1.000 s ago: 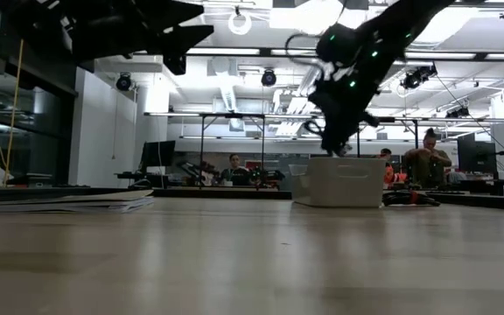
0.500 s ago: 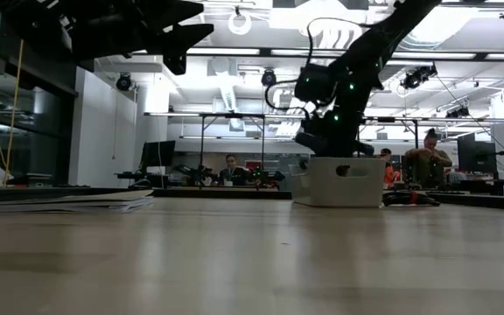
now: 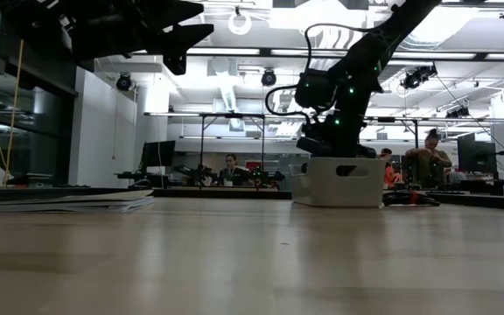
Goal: Pick and place USB-C Cables
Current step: Put the left black usb cable into the white bin, then put the black usb cable into the white bin
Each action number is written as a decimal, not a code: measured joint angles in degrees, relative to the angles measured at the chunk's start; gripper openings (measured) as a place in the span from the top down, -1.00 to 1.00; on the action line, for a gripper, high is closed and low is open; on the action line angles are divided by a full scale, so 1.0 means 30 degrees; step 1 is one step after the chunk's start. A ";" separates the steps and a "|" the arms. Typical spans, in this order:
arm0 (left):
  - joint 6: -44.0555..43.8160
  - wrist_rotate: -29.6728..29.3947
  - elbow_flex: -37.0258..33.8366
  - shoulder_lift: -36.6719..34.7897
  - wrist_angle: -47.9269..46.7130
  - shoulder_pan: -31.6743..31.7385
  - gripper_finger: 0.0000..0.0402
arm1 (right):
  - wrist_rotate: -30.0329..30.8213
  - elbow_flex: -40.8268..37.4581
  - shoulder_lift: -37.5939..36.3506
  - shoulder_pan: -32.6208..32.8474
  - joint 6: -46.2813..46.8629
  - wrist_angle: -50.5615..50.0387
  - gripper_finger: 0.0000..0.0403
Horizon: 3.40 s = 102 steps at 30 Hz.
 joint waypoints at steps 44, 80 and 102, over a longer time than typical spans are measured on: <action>-0.0495 -0.1013 0.0000 0.0015 -0.0815 -0.0015 0.15 | 0.3280 -0.0029 -1.2450 0.6773 -0.4726 -0.2238 -0.01; 0.0507 -0.3225 -0.0007 0.0015 -0.0423 -0.0495 0.15 | 0.6142 -1.1927 -2.1484 0.8415 -0.4577 0.8701 -0.01; 0.0537 -0.3373 -0.0007 0.0015 -0.0277 -0.0488 0.15 | 0.1870 -0.7410 -0.9617 -0.0971 -0.2109 -0.4811 -0.01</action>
